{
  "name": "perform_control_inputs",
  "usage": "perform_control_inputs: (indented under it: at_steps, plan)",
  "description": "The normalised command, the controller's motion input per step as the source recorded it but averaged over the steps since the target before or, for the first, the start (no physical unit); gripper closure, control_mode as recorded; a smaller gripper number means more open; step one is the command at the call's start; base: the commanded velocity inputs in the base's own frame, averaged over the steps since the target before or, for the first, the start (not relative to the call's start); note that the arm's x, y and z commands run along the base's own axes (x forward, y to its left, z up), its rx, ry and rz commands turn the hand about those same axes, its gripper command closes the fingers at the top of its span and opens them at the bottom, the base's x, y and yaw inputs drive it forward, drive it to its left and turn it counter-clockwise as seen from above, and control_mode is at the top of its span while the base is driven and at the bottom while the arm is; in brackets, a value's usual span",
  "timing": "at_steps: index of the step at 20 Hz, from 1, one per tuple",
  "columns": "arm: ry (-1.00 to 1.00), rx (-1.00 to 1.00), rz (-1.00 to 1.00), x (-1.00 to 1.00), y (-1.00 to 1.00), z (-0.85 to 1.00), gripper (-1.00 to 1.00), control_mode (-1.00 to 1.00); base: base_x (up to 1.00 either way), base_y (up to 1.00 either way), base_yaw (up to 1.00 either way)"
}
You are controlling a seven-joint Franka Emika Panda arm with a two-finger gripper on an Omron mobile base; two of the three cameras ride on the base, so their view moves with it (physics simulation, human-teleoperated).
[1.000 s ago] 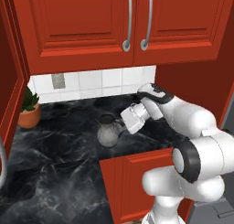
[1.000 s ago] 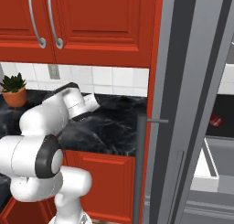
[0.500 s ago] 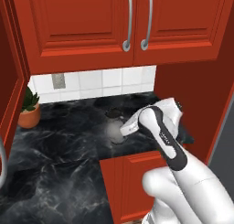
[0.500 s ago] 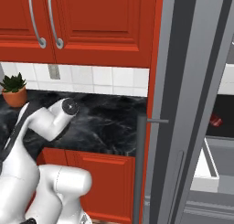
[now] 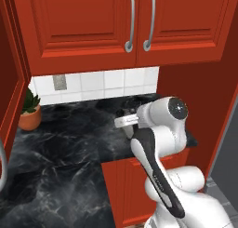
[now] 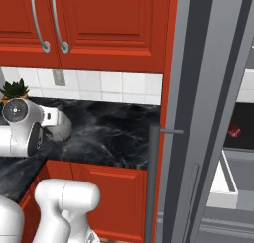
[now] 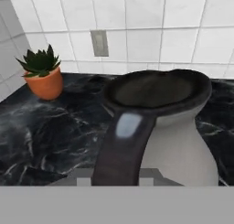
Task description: Move the steak and sausage from the top shelf to the second highest shelf to make space. Then, place the pitcher from the counter on the cleared top shelf.
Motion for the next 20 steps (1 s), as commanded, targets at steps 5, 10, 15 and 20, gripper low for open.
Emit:
perform_control_inputs:
  at_steps: [5, 10, 15, 20]
  plan:
    - [0.08, 0.01, -0.13, -0.70, -0.54, 0.47, 1.00, -1.00, 0.00, 0.00, 0.00]
    - [0.00, 0.04, 0.02, -0.69, -0.43, 0.53, 1.00, -1.00, 0.00, 0.00, 0.00]
    - [-0.04, 0.00, 0.01, -0.40, -0.28, 0.17, 1.00, -1.00, 0.00, 0.00, 0.00]
    - [-0.02, 0.00, 0.00, -0.11, -0.23, 0.00, 1.00, -1.00, 0.00, 0.00, 0.00]
